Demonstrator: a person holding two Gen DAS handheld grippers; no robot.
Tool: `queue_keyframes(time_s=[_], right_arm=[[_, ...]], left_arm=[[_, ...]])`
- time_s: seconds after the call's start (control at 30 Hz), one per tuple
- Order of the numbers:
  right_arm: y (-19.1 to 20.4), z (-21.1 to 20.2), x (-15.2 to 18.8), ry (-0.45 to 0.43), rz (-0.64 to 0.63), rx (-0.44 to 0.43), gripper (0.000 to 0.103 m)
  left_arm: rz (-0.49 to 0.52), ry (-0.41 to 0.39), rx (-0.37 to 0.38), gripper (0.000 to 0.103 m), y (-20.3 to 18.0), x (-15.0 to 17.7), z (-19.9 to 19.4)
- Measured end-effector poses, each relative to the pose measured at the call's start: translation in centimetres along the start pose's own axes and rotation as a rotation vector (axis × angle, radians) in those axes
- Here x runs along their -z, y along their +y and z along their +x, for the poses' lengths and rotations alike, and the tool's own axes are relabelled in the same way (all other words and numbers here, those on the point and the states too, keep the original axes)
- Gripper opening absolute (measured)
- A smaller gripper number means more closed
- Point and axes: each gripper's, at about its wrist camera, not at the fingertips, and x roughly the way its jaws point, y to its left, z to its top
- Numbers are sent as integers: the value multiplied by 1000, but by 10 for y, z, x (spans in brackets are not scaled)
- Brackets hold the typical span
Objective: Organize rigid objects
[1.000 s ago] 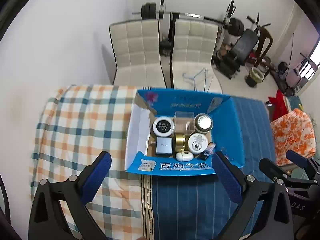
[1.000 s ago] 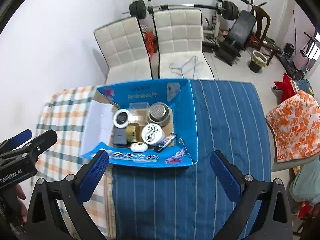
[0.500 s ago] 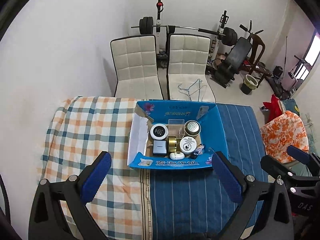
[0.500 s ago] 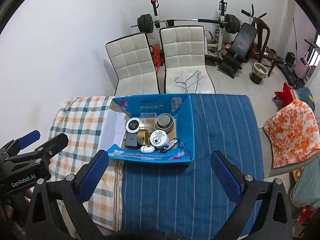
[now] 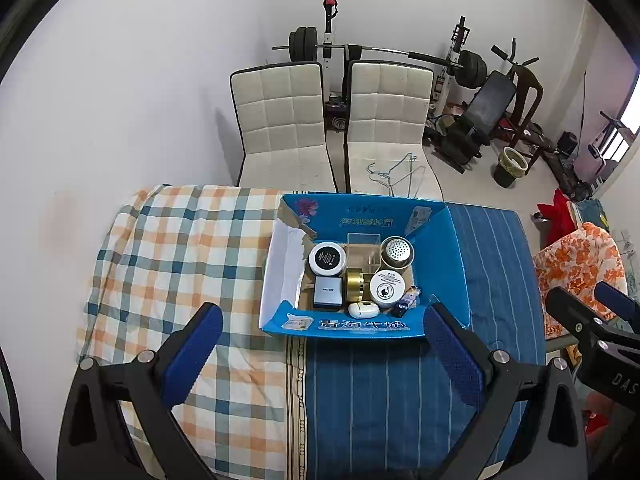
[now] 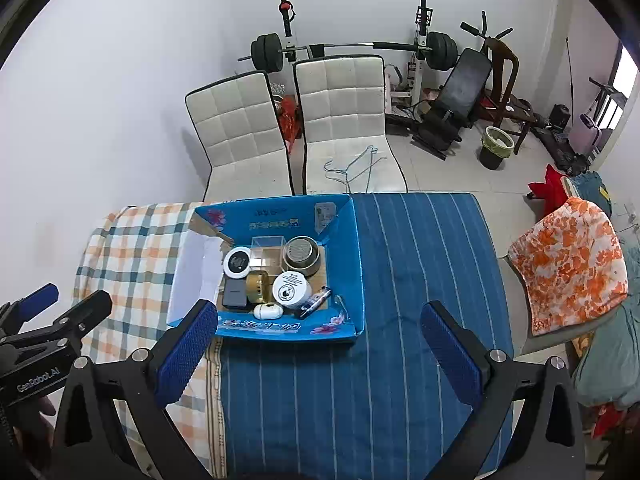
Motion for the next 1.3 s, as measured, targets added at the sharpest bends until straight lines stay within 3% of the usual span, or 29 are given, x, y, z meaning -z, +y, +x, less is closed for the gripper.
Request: queue_keyframes(time_s=[0.73,1.3], right_arm=[[0,23,4,19,-19,23,103],[-5,18,4,17,-31,16,103]], left_arm=[[3,11,-23,103,-1,-1,17],[-2,9,-32,103,-1,2,14]])
